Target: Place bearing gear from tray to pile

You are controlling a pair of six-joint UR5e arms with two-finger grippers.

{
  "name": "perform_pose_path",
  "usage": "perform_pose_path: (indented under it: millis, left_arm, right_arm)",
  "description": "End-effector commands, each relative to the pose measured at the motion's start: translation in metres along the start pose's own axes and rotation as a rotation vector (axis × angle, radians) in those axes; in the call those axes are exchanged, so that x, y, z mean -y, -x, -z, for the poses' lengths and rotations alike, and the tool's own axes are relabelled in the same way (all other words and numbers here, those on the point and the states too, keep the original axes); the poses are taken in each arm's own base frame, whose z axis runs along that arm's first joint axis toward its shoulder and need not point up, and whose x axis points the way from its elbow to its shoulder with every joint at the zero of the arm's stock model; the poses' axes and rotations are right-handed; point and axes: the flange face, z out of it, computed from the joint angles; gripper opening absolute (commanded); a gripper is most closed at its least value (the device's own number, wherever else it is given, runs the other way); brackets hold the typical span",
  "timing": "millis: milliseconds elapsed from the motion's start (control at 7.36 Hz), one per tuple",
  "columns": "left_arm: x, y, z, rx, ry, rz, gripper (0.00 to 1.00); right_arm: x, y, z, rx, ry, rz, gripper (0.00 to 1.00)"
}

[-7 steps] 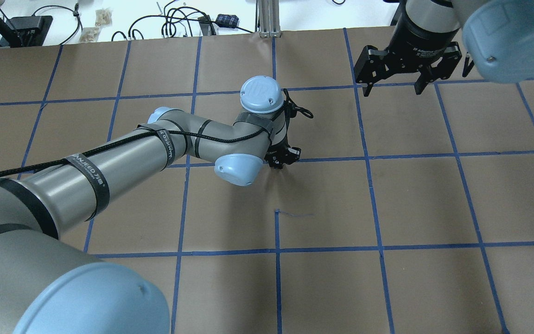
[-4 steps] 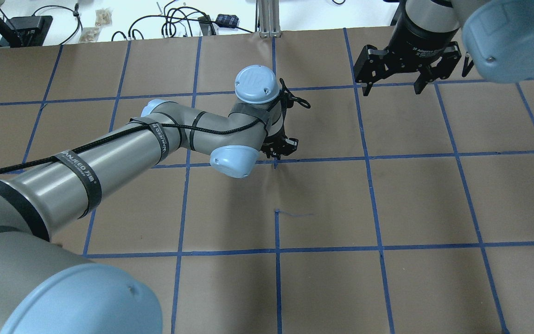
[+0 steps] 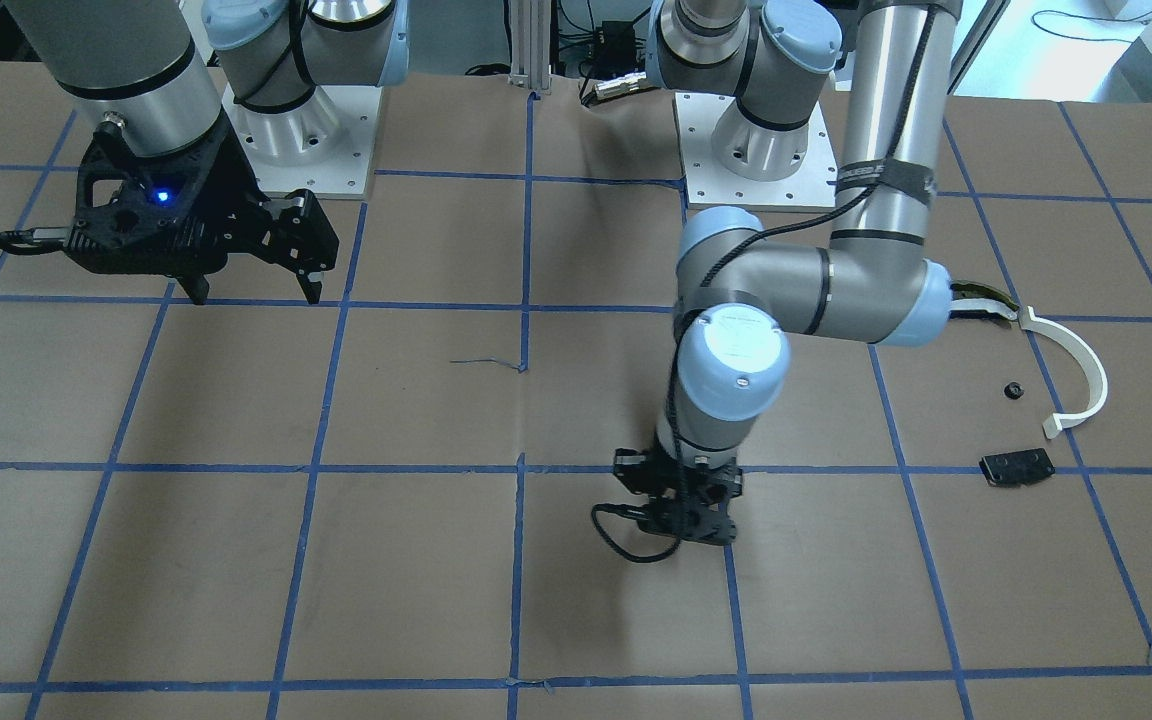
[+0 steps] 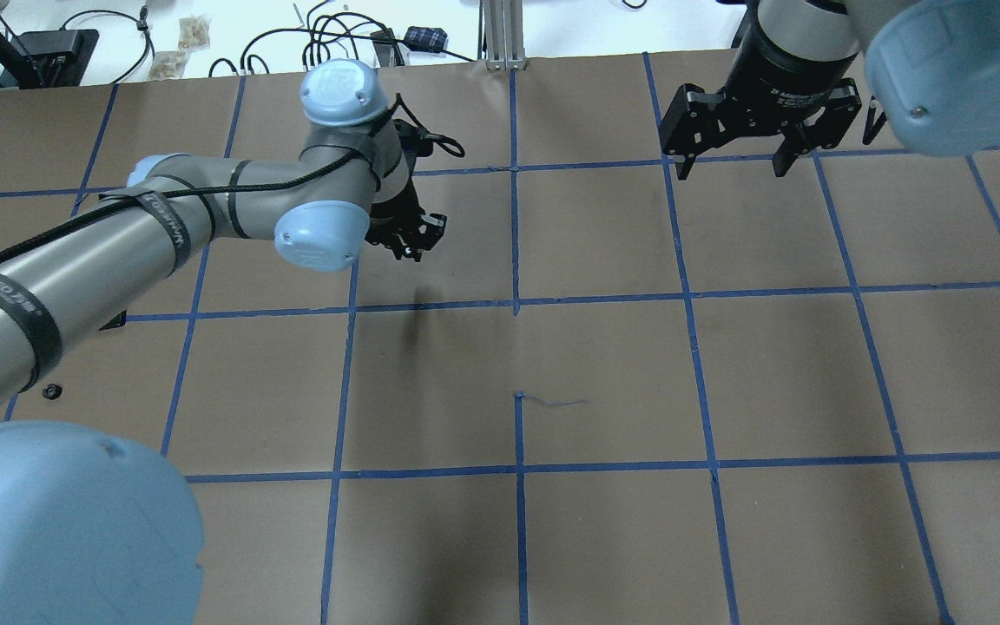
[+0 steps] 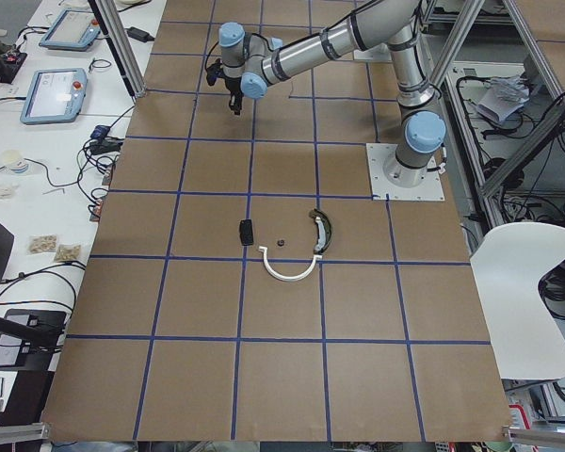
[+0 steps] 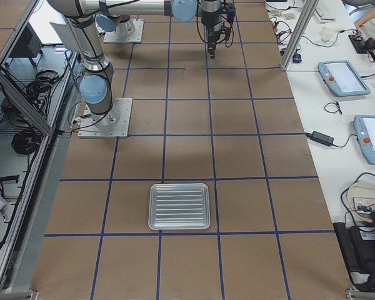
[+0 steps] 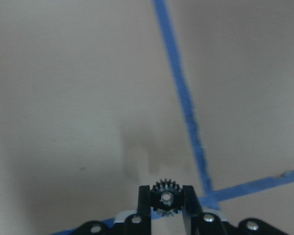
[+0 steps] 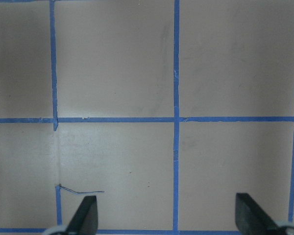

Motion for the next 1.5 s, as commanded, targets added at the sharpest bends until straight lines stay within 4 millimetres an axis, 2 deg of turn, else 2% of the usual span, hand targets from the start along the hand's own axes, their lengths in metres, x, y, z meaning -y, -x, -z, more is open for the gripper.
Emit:
perform_pose_path:
  millis: [0, 272, 408, 680, 816, 951, 1087, 1359]
  left_arm:
    - [-0.013, 0.122, 0.021, 0.045, 0.036, -0.026, 0.00]
    - [-0.038, 0.222, 0.028, 0.051, 0.060, -0.058, 0.00]
    - [-0.059, 0.264, 0.031, 0.038, 0.084, -0.060, 0.00]
    - [-0.100, 0.326, 0.038, 0.025, 0.120, -0.044, 0.00]
    - [-0.131, 0.370, 0.036, 0.014, 0.141, -0.052, 0.00]
    - [-0.157, 0.402, 0.028, -0.010, 0.147, -0.032, 0.00]
    - [-0.173, 0.420, 0.022, -0.023, 0.155, -0.035, 0.00]
    - [-0.185, 0.426, -0.002, -0.066, 0.183, -0.020, 0.00]
  right_arm:
    - [0.000, 0.000, 0.001, 0.004, -0.001, 0.000, 1.00]
    - [0.000, 0.000, 0.001, 0.004, -0.001, 0.000, 1.00]
    - [0.000, 0.000, 0.000, 0.002, 0.002, 0.001, 1.00]
    - [0.000, 0.000, 0.000, 0.004, 0.000, 0.000, 1.00]
    - [0.000, 0.000, 0.000, 0.004, 0.000, 0.000, 1.00]
    - [0.001, 0.000, 0.000, 0.004, 0.000, 0.002, 1.00]
    - [0.000, 0.000, -0.001, 0.003, 0.003, 0.001, 1.00]
    - [0.000, 0.000, -0.001, 0.005, 0.004, 0.000, 1.00]
